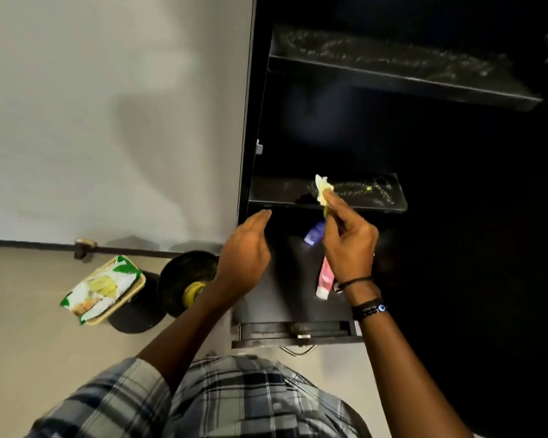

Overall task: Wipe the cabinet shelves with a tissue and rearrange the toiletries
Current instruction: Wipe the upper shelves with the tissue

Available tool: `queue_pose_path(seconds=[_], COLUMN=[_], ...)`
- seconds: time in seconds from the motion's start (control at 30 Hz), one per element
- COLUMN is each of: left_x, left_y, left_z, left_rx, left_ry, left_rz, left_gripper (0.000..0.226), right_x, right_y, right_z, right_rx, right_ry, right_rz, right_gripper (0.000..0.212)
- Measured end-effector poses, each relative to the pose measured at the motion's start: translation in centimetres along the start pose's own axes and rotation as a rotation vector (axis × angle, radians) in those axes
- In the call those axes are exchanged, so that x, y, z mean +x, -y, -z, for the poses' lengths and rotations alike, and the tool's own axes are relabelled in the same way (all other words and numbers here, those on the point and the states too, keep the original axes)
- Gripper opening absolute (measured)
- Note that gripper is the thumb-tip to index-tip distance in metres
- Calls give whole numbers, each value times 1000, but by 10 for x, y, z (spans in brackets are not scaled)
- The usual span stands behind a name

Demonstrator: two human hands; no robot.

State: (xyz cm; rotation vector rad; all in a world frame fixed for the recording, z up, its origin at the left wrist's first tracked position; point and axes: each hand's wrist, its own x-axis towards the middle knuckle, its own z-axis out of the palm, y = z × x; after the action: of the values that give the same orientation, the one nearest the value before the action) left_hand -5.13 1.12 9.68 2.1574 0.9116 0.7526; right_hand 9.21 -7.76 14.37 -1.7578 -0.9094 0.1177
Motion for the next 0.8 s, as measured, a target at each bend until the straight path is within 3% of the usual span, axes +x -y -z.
queue_pose_path(seconds=[0.07, 0.17, 0.23, 0.33, 0.47, 0.63, 0.73, 0.8], left_x=[12, 24, 29, 33, 32, 37, 38, 40], left_y=[-9, -14, -11, -2, 1, -4, -3, 0], left_z=[8, 17, 20, 24, 28, 34, 36, 34], left_rx=[14, 64, 89, 113, 120, 81, 86, 110], left_ry=[3, 54, 93, 155, 187, 186, 211, 228], left_rz=[-42, -50, -45, -30, -28, -66, -70, -57], left_gripper=[49, 52, 55, 56, 57, 56, 56, 57], right_x=[18, 47, 59, 60, 37, 10, 20, 38], right_y=[-2, -25, -43, -56, -39, -14, -25, -39], right_z=[7, 20, 27, 20, -31, -76, -62, -41], right_rx=[-161, -445, -661, -870, -892, -769, -827, -848], right_ry=[-40, 21, 155, 361, 515, 691, 672, 596], right_rz=[74, -34, -187, -173, 73, 283, 304, 207], right_gripper=[43, 43, 36, 61, 79, 73, 73, 75])
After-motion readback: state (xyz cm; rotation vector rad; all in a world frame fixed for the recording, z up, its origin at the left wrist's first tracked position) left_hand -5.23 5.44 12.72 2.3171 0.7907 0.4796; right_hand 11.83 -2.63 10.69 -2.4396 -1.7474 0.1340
